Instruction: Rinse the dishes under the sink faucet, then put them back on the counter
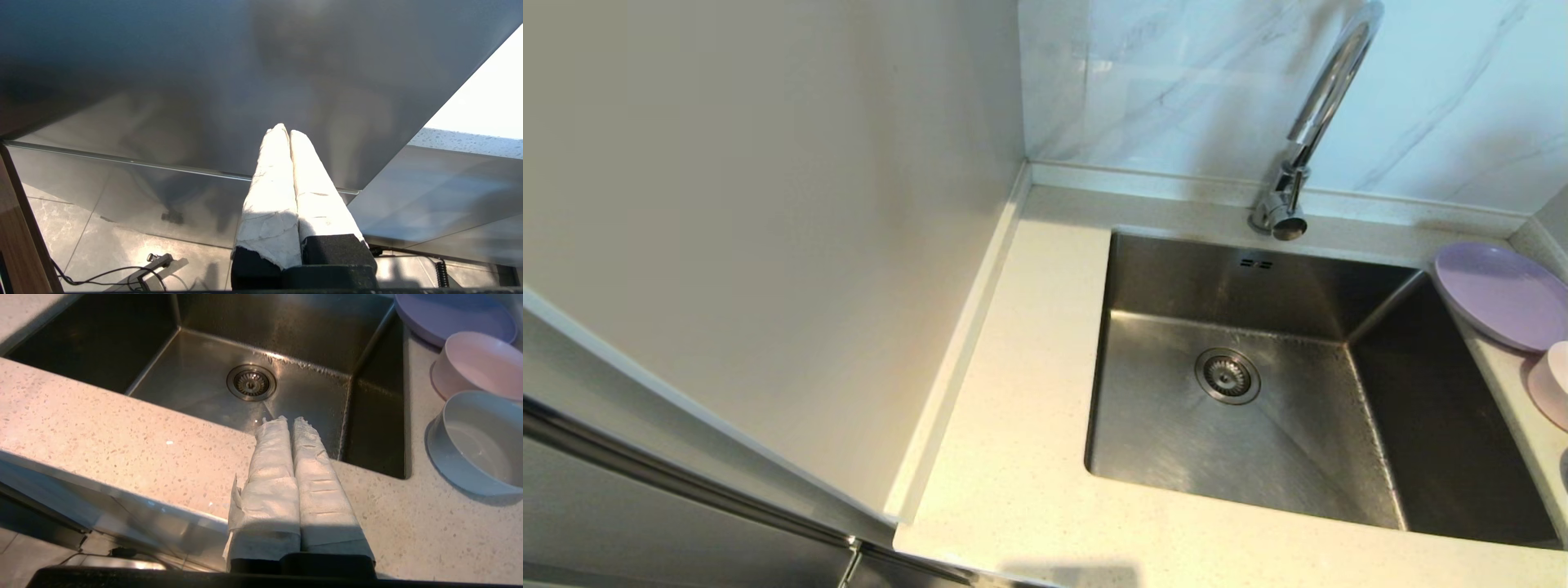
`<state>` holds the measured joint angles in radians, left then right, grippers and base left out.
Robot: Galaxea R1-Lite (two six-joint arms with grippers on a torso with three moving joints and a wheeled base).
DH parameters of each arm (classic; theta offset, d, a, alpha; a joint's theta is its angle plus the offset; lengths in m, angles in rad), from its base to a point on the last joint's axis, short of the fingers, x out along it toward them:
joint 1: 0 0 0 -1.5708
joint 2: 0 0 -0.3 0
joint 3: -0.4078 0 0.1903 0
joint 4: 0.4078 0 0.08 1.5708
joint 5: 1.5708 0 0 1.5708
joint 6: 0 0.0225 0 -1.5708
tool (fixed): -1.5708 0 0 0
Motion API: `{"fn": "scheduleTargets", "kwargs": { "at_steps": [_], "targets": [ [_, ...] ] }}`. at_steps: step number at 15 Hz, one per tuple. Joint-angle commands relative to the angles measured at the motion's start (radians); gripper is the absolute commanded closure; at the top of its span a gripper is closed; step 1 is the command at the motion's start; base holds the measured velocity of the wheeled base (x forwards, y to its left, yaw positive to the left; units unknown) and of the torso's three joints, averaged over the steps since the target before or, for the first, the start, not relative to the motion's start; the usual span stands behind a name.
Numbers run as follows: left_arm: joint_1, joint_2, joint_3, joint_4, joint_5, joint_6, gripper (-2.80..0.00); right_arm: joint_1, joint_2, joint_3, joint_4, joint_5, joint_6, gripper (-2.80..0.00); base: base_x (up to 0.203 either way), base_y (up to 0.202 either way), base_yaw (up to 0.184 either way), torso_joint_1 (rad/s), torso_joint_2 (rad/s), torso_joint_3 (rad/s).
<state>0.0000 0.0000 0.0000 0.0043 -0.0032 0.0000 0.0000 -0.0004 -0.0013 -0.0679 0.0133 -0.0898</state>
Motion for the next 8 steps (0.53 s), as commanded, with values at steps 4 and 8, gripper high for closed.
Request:
{"fn": "scheduleTargets", "kwargs": {
  "at_steps": [4, 8],
  "targets": [
    [0.000, 0.000, 0.000, 0.000, -0.001, 0.000, 0.00, 0.000, 0.002, 0.012, 0.081, -0.006, 0.002, 0.00, 0.000, 0.000, 0.000, 0.000, 0.00, 0.000],
    [0.000, 0.000, 0.000, 0.000, 0.000, 0.000, 0.00, 0.000, 0.002, 0.012, 0.100, -0.012, 0.055, 0.00, 0.000, 0.000, 0.000, 0.000, 0.00, 0.000]
  ]
}}
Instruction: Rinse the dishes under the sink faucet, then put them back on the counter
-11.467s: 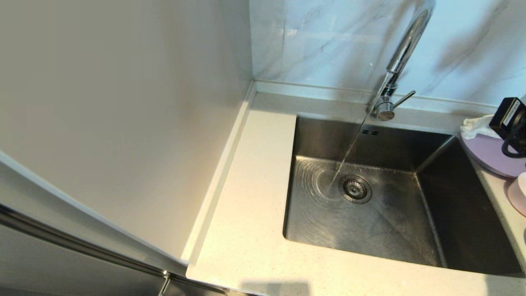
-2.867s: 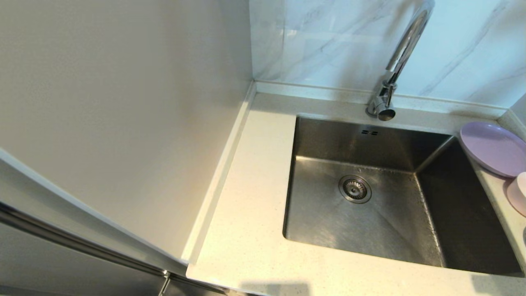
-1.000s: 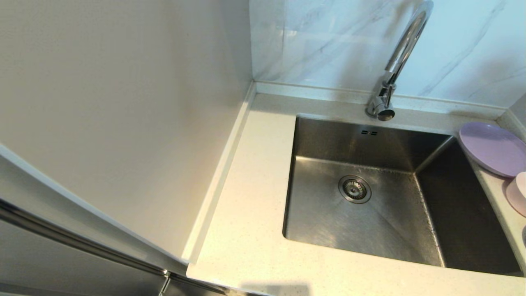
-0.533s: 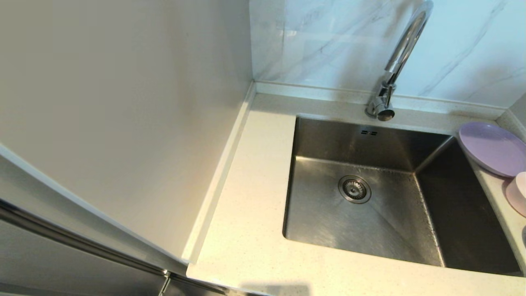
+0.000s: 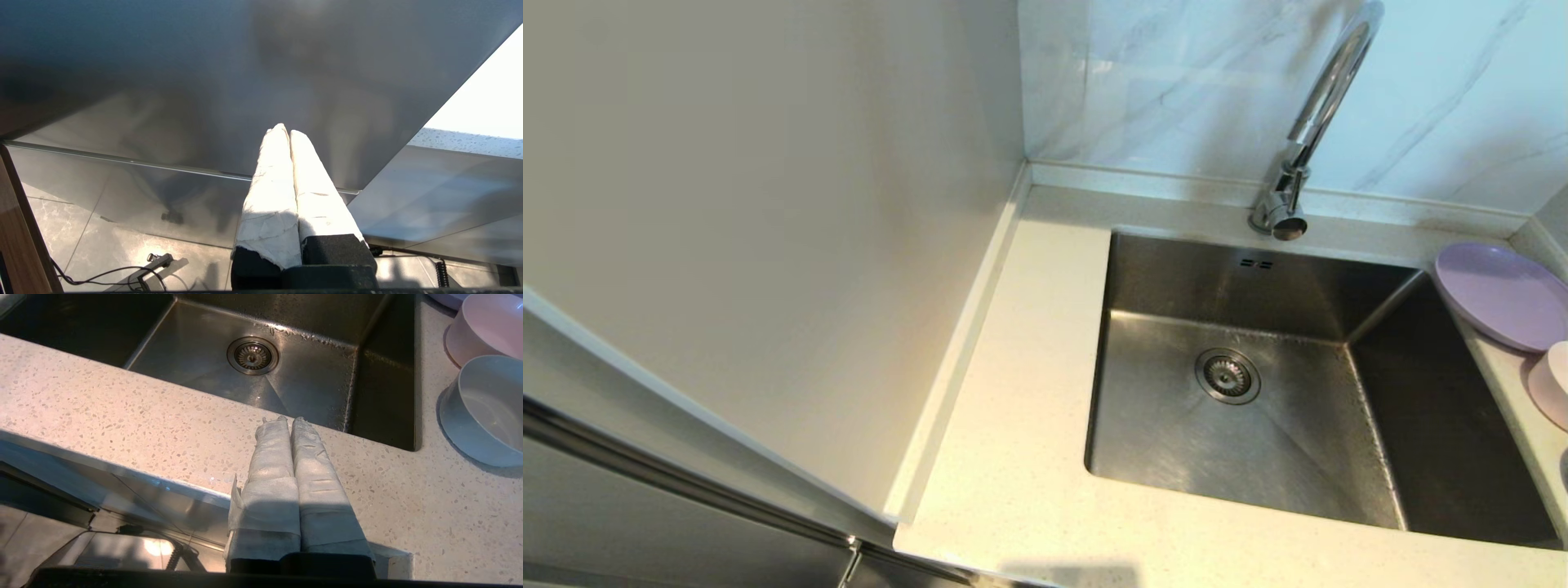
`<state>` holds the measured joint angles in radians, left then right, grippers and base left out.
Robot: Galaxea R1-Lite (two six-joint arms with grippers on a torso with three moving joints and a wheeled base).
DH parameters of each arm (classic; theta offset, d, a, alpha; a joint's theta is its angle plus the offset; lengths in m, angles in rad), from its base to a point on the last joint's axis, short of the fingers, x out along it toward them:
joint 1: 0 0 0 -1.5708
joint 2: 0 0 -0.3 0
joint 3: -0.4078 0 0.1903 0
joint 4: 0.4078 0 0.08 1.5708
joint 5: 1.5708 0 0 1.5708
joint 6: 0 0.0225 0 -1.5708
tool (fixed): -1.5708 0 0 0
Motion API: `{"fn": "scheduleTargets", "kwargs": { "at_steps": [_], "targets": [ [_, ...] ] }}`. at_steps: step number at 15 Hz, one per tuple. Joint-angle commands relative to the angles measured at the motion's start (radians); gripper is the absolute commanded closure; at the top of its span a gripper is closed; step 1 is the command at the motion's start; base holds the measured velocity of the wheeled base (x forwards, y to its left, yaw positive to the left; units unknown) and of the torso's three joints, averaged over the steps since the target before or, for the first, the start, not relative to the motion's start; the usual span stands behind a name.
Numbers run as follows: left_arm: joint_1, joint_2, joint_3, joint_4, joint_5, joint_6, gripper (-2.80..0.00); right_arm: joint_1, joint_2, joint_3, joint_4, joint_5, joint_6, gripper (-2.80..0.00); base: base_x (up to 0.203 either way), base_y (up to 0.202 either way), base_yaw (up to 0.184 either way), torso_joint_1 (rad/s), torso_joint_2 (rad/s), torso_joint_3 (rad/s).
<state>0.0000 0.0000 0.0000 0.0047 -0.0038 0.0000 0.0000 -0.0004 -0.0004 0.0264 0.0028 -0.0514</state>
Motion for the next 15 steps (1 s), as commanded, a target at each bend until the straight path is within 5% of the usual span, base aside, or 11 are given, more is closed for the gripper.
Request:
{"fn": "scheduleTargets", "kwargs": {
  "at_steps": [1, 15],
  "targets": [
    [0.000, 0.000, 0.000, 0.000, 0.000, 0.000, 0.00, 0.000, 0.002, 0.011, 0.006, -0.001, 0.020, 0.00, 0.000, 0.000, 0.000, 0.000, 0.00, 0.000],
    [0.000, 0.000, 0.000, 0.000, 0.001, 0.000, 0.00, 0.000, 0.002, 0.010, 0.001, -0.015, 0.076, 0.00, 0.000, 0.000, 0.000, 0.000, 0.00, 0.000]
  ]
}}
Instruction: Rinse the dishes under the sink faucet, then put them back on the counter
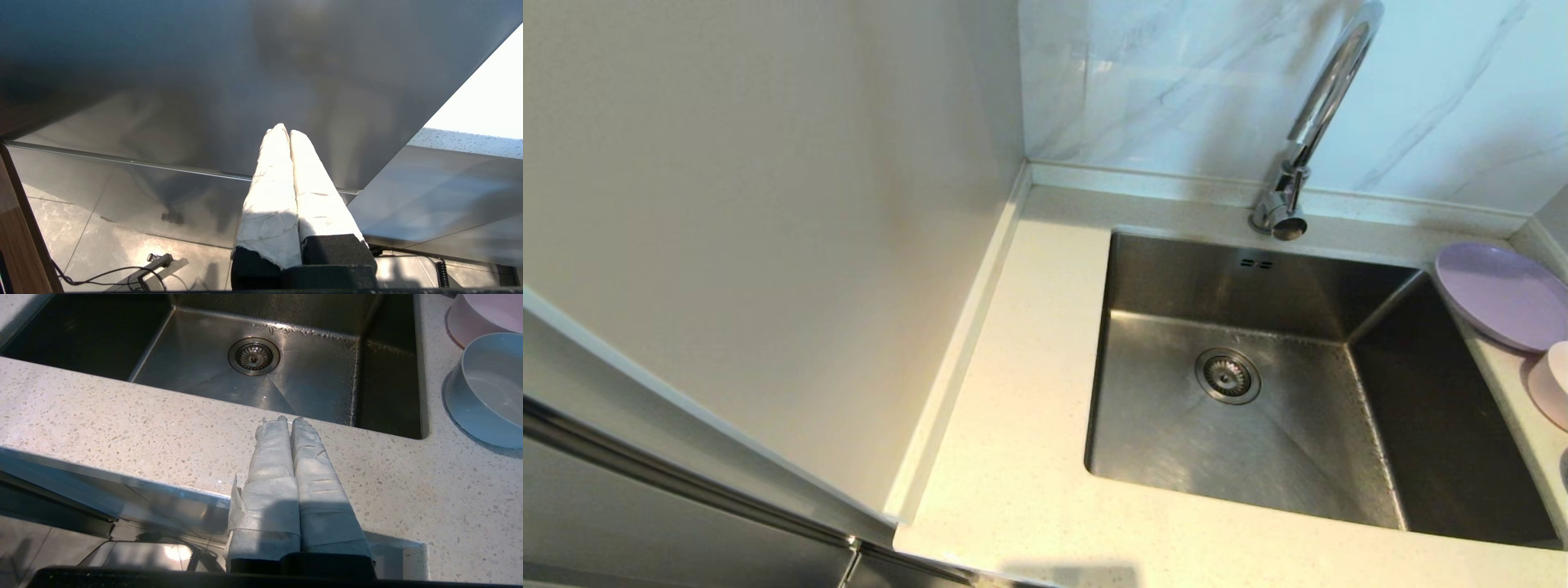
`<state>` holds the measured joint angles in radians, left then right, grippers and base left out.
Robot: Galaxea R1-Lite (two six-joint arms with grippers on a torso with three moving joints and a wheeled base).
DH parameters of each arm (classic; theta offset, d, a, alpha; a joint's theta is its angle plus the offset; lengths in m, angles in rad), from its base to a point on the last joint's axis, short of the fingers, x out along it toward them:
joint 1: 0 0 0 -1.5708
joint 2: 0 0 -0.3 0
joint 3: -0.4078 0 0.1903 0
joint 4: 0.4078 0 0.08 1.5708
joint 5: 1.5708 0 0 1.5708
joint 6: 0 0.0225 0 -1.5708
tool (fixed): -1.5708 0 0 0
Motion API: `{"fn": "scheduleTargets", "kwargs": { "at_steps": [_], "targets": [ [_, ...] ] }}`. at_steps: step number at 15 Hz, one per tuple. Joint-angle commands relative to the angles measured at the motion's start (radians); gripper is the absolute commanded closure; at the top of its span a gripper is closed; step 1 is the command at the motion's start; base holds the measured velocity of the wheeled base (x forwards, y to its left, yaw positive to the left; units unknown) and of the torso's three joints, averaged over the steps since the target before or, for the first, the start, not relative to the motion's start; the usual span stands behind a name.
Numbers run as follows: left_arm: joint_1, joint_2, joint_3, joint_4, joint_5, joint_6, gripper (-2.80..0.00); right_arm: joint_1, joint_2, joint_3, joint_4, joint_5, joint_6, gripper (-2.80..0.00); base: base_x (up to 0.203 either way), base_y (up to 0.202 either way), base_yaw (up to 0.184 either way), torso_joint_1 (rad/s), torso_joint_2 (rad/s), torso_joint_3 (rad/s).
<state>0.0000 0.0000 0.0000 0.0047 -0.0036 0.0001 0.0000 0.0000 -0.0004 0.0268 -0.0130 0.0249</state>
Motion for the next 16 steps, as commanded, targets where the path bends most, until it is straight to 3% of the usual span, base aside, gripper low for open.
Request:
{"fn": "scheduleTargets", "kwargs": {
  "at_steps": [1, 16],
  "targets": [
    [0.000, 0.000, 0.000, 0.000, 0.000, 0.000, 0.00, 0.000, 0.002, 0.010, 0.001, 0.001, 0.000, 0.00, 0.000, 0.000, 0.000, 0.000, 0.00, 0.000],
    [0.000, 0.000, 0.000, 0.000, 0.000, 0.000, 0.00, 0.000, 0.002, 0.010, 0.001, -0.001, 0.001, 0.00, 0.000, 0.000, 0.000, 0.000, 0.00, 0.000]
  ]
}}
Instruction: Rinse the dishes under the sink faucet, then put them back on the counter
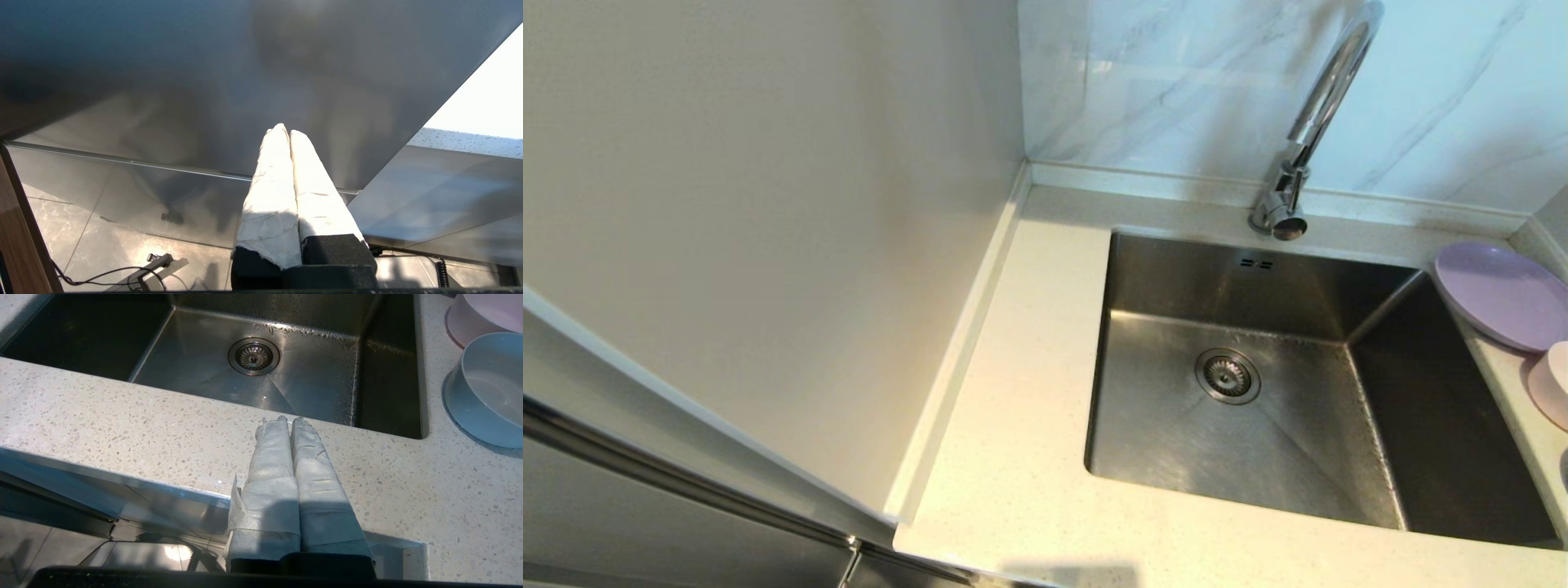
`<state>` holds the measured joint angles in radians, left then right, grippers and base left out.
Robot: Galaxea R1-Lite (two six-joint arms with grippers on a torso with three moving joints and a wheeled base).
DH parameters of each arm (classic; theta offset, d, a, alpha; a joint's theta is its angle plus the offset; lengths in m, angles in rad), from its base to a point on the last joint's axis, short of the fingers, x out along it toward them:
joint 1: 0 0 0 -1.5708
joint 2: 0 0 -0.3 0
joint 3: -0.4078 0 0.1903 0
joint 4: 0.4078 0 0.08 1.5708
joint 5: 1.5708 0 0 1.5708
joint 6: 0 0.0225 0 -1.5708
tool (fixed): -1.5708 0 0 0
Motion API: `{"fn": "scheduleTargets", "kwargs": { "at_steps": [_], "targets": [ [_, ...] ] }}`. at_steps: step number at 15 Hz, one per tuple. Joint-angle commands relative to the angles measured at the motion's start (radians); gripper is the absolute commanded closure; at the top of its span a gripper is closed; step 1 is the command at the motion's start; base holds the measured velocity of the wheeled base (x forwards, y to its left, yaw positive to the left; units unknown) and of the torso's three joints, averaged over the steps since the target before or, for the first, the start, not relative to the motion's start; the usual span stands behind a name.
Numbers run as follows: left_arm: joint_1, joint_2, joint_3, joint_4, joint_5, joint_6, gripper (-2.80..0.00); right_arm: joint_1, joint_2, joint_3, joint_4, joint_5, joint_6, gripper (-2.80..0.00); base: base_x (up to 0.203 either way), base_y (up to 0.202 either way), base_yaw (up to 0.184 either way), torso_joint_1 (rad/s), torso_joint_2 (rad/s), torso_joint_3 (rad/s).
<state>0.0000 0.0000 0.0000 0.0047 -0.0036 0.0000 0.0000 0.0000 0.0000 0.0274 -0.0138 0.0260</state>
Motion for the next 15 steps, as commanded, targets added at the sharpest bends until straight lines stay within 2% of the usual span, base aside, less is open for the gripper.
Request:
{"fn": "scheduleTargets", "kwargs": {
  "at_steps": [1, 15],
  "targets": [
    [0.000, 0.000, 0.000, 0.000, 0.001, 0.000, 0.00, 0.000, 0.002, 0.009, 0.000, 0.000, 0.000, 0.00, 0.000, 0.000, 0.000, 0.000, 0.00, 0.000],
    [0.000, 0.000, 0.000, 0.000, 0.001, 0.000, 0.00, 0.000, 0.002, 0.009, 0.000, 0.000, -0.001, 0.00, 0.000, 0.000, 0.000, 0.000, 0.00, 0.000]
  ]
}}
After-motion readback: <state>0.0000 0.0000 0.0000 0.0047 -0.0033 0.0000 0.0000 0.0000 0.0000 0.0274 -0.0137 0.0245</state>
